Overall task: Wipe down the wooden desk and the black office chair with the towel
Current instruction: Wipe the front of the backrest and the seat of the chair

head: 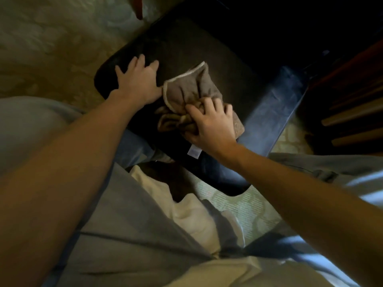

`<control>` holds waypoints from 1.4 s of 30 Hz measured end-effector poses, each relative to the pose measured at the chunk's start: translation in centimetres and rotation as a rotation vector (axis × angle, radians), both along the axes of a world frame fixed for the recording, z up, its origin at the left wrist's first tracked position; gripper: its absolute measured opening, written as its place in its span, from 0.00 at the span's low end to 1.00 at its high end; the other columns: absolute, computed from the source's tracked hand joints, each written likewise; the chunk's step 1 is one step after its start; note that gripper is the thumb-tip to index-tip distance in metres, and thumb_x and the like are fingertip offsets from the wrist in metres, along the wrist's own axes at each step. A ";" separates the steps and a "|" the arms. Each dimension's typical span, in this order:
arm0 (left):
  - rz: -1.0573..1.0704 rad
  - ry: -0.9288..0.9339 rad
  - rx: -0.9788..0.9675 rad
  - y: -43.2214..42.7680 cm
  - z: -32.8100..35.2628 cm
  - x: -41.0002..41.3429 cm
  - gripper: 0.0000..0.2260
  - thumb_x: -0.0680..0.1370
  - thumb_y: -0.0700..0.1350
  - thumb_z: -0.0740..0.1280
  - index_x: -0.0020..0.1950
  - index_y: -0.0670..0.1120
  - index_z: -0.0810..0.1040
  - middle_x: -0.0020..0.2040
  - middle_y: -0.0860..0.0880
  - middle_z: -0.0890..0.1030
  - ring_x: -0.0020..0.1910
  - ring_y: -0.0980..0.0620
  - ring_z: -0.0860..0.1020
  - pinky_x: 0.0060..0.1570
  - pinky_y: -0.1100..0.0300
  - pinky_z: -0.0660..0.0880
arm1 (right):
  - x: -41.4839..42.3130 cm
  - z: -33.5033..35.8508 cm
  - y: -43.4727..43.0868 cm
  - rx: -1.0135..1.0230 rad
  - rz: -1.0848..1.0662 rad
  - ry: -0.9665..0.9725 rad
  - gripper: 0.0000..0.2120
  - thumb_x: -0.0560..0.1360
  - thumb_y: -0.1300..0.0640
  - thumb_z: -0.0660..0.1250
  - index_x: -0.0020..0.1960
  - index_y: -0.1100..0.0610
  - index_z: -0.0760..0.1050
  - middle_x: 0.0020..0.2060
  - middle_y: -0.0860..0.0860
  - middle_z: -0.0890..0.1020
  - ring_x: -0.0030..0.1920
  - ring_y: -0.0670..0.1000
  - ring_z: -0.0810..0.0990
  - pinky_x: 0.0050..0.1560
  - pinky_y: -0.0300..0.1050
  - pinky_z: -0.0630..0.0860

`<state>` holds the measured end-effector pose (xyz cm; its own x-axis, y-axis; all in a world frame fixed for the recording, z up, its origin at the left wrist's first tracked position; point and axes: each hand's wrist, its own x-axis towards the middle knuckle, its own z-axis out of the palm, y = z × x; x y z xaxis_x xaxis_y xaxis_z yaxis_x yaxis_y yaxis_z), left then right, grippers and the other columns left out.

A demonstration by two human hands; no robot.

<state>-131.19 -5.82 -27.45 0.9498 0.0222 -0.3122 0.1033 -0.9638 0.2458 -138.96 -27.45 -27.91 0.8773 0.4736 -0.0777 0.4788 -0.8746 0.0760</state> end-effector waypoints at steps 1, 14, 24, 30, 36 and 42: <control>0.006 0.021 0.000 -0.1 -0.1 0.2 0.36 0.81 0.63 0.62 0.84 0.50 0.53 0.84 0.41 0.49 0.83 0.40 0.47 0.77 0.31 0.48 | -0.7 -0.5 -0.2 0.005 0.037 -0.022 0.29 0.73 0.36 0.68 0.70 0.48 0.73 0.64 0.59 0.74 0.63 0.64 0.72 0.60 0.63 0.69; -0.027 0.075 -0.019 0.1 -0.4 0.7 0.37 0.82 0.62 0.62 0.85 0.49 0.49 0.84 0.39 0.45 0.82 0.38 0.44 0.77 0.30 0.48 | -6.9 1.1 -5.5 -0.097 0.913 0.150 0.18 0.74 0.49 0.57 0.57 0.48 0.81 0.52 0.53 0.80 0.56 0.57 0.77 0.57 0.57 0.69; -0.009 0.075 -0.009 0.1 -1.0 0.5 0.36 0.84 0.62 0.59 0.85 0.49 0.46 0.84 0.40 0.42 0.82 0.40 0.41 0.77 0.32 0.46 | -2.3 0.7 2.2 -0.272 0.518 0.059 0.22 0.80 0.47 0.63 0.73 0.46 0.70 0.74 0.56 0.67 0.73 0.61 0.65 0.71 0.65 0.61; -0.034 0.110 -0.052 0.9 -1.7 0.9 0.37 0.83 0.63 0.59 0.84 0.51 0.46 0.84 0.41 0.41 0.82 0.40 0.40 0.77 0.31 0.45 | -6.3 1.4 -5.5 -0.469 0.890 0.156 0.13 0.69 0.51 0.74 0.54 0.42 0.82 0.64 0.50 0.79 0.66 0.57 0.74 0.66 0.62 0.72; -0.037 0.108 -0.055 0.8 -1.5 1.0 0.37 0.83 0.62 0.60 0.84 0.50 0.46 0.84 0.40 0.41 0.82 0.39 0.40 0.76 0.30 0.45 | -4.6 5.0 -9.0 -0.345 0.870 0.367 0.19 0.63 0.43 0.76 0.51 0.46 0.81 0.54 0.50 0.78 0.60 0.56 0.74 0.59 0.58 0.71; -0.034 0.113 -0.010 0.3 -1.0 0.4 0.35 0.85 0.55 0.61 0.84 0.51 0.42 0.83 0.40 0.37 0.82 0.40 0.37 0.78 0.32 0.42 | 2.8 8.2 -5.0 0.028 0.475 -0.090 0.27 0.70 0.39 0.68 0.65 0.52 0.77 0.55 0.59 0.78 0.56 0.61 0.76 0.53 0.58 0.71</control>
